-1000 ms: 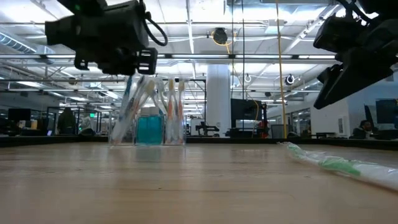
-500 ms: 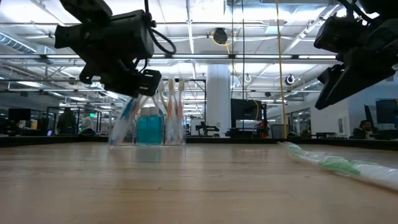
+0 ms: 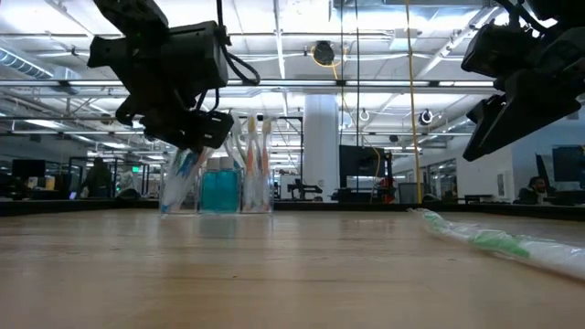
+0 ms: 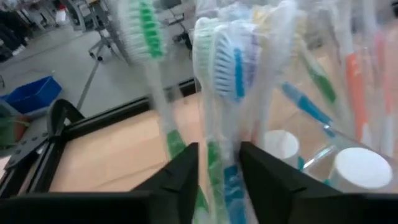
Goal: Pick & Place toothbrushing station
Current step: Put the blue toothbrush into the transparent organizer, then put the blue mouthwash into the transparent organizer
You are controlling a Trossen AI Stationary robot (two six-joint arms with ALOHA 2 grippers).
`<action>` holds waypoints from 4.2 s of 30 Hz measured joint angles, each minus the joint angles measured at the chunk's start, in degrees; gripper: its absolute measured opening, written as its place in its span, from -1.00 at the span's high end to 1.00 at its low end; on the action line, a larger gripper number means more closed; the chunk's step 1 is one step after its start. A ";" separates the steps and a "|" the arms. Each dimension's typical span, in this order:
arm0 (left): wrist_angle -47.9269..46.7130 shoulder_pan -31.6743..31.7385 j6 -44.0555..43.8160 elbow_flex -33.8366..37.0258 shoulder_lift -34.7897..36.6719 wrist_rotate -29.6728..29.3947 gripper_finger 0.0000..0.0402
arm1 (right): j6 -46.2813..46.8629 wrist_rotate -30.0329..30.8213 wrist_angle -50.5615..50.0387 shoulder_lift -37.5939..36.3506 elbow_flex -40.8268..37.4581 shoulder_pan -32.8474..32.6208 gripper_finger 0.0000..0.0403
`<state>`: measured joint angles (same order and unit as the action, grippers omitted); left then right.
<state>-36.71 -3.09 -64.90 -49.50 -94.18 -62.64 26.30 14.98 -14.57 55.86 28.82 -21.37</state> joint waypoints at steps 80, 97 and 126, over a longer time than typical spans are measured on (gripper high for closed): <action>20.31 2.38 40.62 -4.37 17.23 14.70 0.20 | 38.95 -15.58 -21.74 -2.01 -4.81 -19.91 0.54; 26.76 2.38 52.09 -4.37 17.45 14.61 0.20 | -17.63 17.09 9.39 -1.26 -0.81 -4.24 0.54; 26.06 2.01 29.44 -4.39 25.20 47.55 0.20 | -126.55 8.92 65.69 40.38 13.88 16.00 0.54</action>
<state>-10.65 -1.08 -35.47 -53.89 -68.98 -15.09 -100.24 23.90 51.12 96.24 42.70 -5.37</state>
